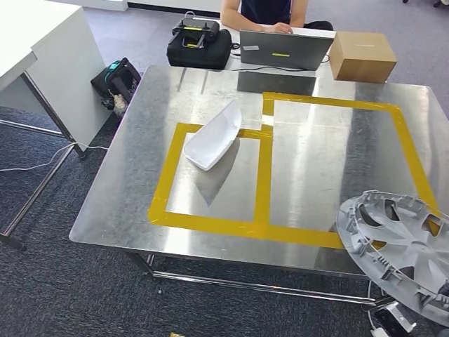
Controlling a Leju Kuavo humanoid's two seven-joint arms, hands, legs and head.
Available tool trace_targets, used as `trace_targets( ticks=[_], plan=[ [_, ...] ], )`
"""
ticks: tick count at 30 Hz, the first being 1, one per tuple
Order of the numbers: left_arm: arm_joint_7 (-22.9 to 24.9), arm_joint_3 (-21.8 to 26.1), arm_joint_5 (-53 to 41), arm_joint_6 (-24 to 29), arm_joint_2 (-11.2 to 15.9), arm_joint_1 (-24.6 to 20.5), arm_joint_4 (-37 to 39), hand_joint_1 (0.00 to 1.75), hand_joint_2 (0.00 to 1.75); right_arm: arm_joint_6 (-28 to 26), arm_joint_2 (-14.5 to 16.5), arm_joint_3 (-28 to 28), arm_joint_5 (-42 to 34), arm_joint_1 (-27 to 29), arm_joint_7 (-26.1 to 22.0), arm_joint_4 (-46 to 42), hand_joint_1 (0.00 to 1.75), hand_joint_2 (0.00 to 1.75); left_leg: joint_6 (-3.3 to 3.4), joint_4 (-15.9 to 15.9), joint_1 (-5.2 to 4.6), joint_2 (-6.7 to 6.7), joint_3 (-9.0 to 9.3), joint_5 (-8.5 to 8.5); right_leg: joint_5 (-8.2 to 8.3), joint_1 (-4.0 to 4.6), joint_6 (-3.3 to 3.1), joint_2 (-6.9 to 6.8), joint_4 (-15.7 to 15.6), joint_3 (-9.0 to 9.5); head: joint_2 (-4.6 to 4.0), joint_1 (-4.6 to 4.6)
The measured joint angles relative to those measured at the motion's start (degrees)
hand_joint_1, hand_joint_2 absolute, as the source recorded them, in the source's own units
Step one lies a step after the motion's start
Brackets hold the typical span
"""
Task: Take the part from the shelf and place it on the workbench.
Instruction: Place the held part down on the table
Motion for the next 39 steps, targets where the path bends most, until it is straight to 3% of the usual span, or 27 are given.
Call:
trace_targets(
  ticks=[10,18,27,39],
  plan=[
    [0.13,0.20,-0.84,-0.56,-0.03,-0.09,0.00,0.00,0.00,-0.14,0.19,1.91,1.06,-0.93,0.29,1.24,1.75,1.75,-0.01,-0.01,0.01,0.00,0.00,0.00,0.00,0.02,0.00,0.01,0.01,0.05,0.00,0.00],
    [0.26,0.20,-2.88,-1.84,0.10,-0.37,0.00,0.00,0.00,-1.41,-3.49,13.29,3.46,-7.52,8.02,9.58,1.75,1.75,-0.01,-0.02,0.01,0.01,0.06,0.03,0.03,0.03,0.01,0.04,0.02,0.13,0.00,0.01],
    [0.91,0.18,-4.25,-4.06,1.26,-0.58,0.00,0.00,0.00,-2.47,-7.02,28.62,5.03,-19.88,9.28,20.92,1.75,1.75,0.01,-0.01,0.02,0.00,0.15,0.11,0.06,0.03,0.02,0.01,0.08,0.17,0.00,0.01],
    [1.17,0.18,-4.62,-4.05,1.75,-0.59,0.00,0.00,0.00,-2.48,-8.50,34.22,5.21,-23.86,8.87,25.14,1.75,1.75,0.02,-0.01,0.02,0.01,0.11,0.11,0.06,0.03,0.01,0.02,0.10,0.79,0.00,0.00]
  ],
)
